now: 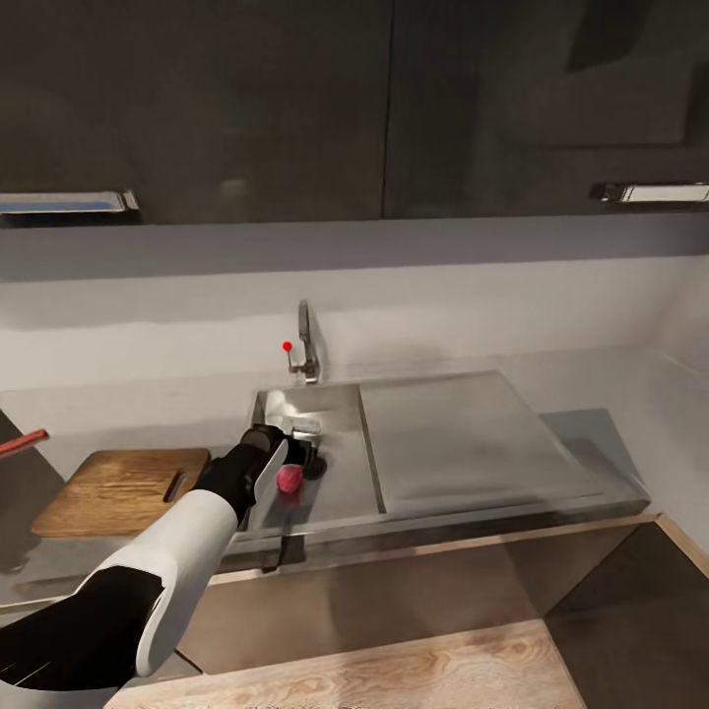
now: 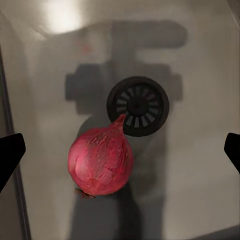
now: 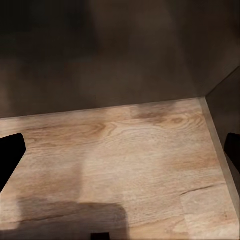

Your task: In the kitchen, take the Vidalia onion out of the sink, dice it on the chopping board with the paring knife, put the diced onion into the bowl on the countertop, then place both the paring knife and the chopping board into the sink.

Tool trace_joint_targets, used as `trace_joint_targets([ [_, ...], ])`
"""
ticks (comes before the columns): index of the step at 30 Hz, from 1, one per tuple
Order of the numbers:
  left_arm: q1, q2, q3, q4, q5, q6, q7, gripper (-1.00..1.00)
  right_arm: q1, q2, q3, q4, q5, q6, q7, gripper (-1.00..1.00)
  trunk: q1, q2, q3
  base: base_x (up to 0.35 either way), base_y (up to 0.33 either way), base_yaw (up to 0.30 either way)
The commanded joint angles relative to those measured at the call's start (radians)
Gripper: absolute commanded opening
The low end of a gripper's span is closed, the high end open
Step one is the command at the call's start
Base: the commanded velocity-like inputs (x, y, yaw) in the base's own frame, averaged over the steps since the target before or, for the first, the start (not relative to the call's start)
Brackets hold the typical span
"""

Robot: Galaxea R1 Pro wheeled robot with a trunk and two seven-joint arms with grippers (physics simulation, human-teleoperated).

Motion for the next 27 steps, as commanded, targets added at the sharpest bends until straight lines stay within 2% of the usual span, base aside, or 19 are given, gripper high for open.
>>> trace_joint_targets([
  [1, -0.001, 0.001, -0.005, -0.001, 0.006, 0.005, 0.007, 1.0, 0.0, 0.001, -0.005, 0.0, 0.011, -0.003, -0.005, 1.0, 0.001, -0.002, -0.004, 0.004, 0.0, 0.0],
  [13, -0.001, 0.003, -0.005, 0.008, 0.006, 0.004, 0.007, 1.0, -0.001, 0.001, -0.005, 0.0, 0.011, -0.003, -0.005, 1.0, 0.001, -0.002, -0.023, 0.005, 0.002, 0.0],
  [18, -0.001, 0.004, -0.005, 0.012, 0.006, 0.003, 0.008, 1.0, 0.0, 0.001, -0.005, 0.0, 0.011, -0.003, -0.005, 1.0, 0.001, -0.002, -0.031, 0.18, 0.046, 0.0],
  [27, -0.001, 0.004, -0.005, 0.017, 0.006, -0.057, 0.009, 1.0, -0.001, 0.001, -0.005, 0.0, 0.011, -0.003, -0.005, 1.0, 0.001, -0.002, -0.045, 0.033, 0.006, 0.0],
])
